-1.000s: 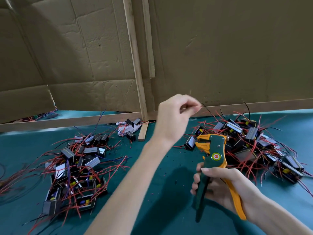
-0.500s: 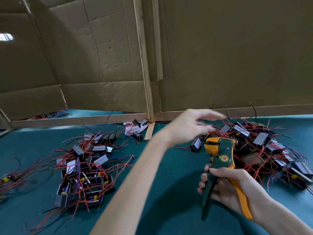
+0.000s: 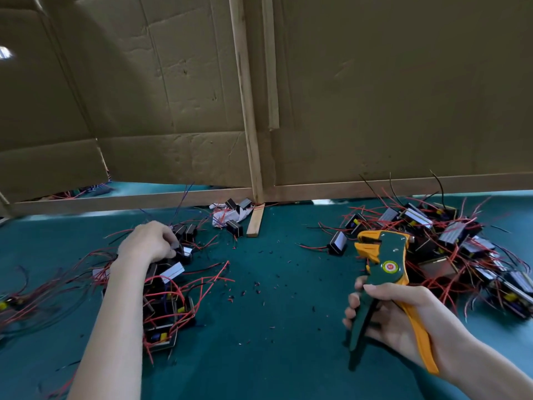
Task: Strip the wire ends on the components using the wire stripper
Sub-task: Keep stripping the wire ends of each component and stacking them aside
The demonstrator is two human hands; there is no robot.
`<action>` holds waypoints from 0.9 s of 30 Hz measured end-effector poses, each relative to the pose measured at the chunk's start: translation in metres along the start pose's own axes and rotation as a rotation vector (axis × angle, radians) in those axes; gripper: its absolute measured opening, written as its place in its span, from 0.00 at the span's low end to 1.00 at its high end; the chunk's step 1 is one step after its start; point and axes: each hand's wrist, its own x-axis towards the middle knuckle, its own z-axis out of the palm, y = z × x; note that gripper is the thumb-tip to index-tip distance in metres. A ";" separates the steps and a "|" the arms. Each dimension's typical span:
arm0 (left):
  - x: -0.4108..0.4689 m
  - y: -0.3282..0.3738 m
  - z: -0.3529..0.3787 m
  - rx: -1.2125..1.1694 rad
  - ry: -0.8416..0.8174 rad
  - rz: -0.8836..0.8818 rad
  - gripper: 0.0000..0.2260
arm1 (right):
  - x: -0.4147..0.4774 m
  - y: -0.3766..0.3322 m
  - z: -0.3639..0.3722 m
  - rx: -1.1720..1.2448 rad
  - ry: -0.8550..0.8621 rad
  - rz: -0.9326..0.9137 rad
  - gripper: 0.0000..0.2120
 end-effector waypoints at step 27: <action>-0.056 0.142 0.092 -0.443 0.039 0.300 0.10 | -0.002 -0.003 0.003 -0.001 0.015 -0.039 0.21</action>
